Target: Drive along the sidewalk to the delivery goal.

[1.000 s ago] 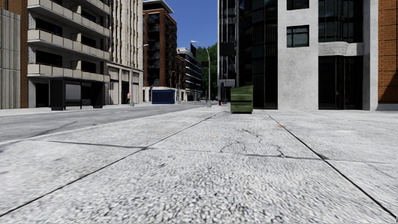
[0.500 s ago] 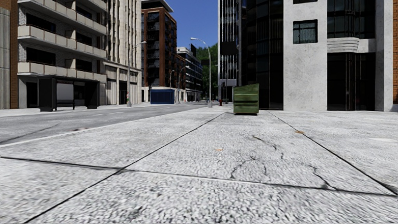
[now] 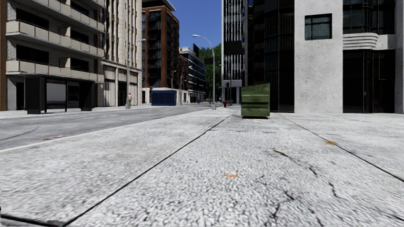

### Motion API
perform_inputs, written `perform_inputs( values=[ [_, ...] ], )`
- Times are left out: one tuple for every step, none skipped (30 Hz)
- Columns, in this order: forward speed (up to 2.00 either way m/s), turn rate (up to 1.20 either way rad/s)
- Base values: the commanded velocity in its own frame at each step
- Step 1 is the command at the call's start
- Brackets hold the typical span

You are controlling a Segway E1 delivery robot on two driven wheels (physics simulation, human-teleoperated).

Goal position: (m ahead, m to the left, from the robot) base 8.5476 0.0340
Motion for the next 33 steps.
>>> perform_inputs(
  values=[
    [2.0, 0.0],
    [2.0, 0.0],
    [2.0, 0.0],
    [2.0, 0.0],
    [2.0, 0.0],
    [2.0, 0.0],
    [2.0, 0.0],
    [2.0, 0.0],
    [2.0, 0.0],
    [2.0, 0.0],
    [2.0, 0.0],
    [2.0, 0.0],
    [2.0, 0.0],
    [2.0, 0.0],
    [2.0, 0.0],
    [2.0, 0.0],
    [2.0, 0.0],
    [2.0, 0.0],
    [2.0, 0.0],
    [2.0, 0.0],
    [2.0, 0.0],
    [2.0, 0.0],
    [2.0, 0.0],
    [2.0, 0.0],
    [2.0, 0.0],
    [2.0, 0.0],
    [2.0, 0.0],
    [2.0, 0.0],
    [2.0, 0.0],
    [2.0, 0.0],
    [2.0, 0.0],
    [2.0, 0.0],
    [2.0, 0.0]
  ],
)
